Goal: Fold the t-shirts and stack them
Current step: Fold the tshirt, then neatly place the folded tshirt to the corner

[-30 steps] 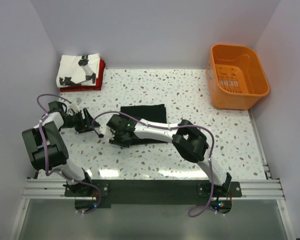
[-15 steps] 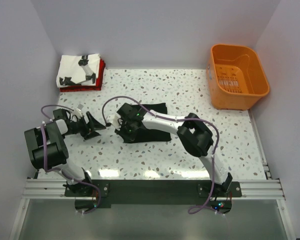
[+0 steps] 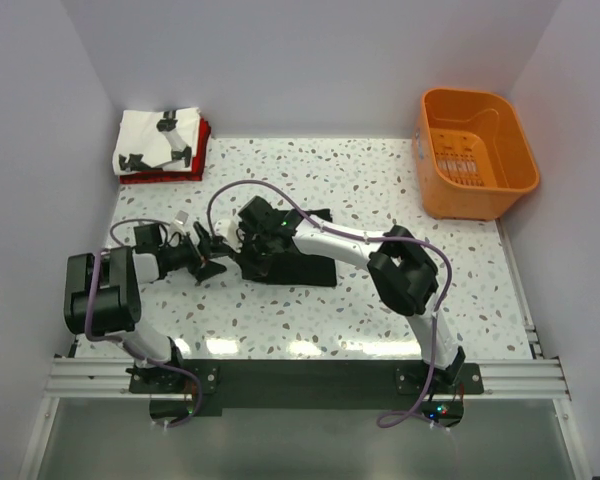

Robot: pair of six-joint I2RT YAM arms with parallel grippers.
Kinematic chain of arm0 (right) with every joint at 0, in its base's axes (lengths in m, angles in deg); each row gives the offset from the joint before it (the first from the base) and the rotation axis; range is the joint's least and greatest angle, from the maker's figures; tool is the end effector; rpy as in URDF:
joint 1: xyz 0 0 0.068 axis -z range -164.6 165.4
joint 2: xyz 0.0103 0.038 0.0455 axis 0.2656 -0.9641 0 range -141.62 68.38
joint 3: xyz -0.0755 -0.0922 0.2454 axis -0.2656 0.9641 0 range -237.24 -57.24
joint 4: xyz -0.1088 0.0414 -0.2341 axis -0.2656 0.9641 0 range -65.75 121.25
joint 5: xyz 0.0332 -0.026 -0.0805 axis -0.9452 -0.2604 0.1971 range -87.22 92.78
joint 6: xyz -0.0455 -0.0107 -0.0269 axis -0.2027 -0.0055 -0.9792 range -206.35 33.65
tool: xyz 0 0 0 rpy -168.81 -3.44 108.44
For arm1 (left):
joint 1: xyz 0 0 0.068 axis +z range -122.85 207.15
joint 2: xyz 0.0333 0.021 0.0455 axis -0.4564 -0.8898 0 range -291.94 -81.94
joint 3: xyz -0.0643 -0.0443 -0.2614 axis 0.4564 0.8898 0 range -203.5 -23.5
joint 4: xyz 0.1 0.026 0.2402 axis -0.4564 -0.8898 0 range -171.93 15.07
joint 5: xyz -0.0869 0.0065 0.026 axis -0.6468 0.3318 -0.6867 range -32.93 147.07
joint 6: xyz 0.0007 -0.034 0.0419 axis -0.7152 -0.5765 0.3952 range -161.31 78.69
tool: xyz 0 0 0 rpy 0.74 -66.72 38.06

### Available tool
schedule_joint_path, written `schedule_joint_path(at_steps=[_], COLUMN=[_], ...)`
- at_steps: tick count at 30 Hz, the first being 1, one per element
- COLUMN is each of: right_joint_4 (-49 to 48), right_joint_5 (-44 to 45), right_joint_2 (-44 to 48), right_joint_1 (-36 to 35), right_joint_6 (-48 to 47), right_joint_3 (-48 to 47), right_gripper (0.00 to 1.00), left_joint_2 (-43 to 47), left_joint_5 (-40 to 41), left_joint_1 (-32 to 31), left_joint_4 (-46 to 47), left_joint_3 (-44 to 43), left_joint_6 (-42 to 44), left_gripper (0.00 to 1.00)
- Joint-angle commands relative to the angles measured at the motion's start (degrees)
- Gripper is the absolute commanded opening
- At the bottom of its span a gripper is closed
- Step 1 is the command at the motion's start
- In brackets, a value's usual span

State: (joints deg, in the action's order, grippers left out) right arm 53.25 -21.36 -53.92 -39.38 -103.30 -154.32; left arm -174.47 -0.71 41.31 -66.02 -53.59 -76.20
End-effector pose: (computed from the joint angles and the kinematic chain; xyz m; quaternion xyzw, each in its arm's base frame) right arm 0.2594 0.3928 0.2002 -0.5973 0.7165 0.2856 0.2197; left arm 0.2532 0.0328 0.1130 -0.2077 0.8193 -0.5007 0.1869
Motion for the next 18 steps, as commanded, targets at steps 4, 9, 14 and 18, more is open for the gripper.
schedule_joint_path(at_steps=[4,9,14,18], right_joint_4=[-3.94,-5.87,-7.63,-8.69], right_joint_5=[-3.28,-3.63,-3.46,-3.28], right_joint_2=[3.47,2.86,2.16,1.72], right_joint_1=[-0.06,0.03,-0.06,0.03], right_joint_6=[1.48,2.88,4.12,4.64], right_joint_3=[-1.97,-2.59,-2.94,-3.47], right_gripper=[0.0,0.0,0.0,0.0], left_joint_2=[-4.59,-7.91,-12.4,-14.69], left_joint_5=[7.76,10.49,12.07,13.3], left_joint_1=[-6.41,-10.54,-13.53,-15.47], left_joint_4=[14.12,18.77,22.11,24.14], left_joint_3=[2.66,1.44,-0.5,-2.95], left_joint_6=[-15.1,-21.17,-24.6,-27.06], left_gripper=[0.98,0.89,0.73,0.61])
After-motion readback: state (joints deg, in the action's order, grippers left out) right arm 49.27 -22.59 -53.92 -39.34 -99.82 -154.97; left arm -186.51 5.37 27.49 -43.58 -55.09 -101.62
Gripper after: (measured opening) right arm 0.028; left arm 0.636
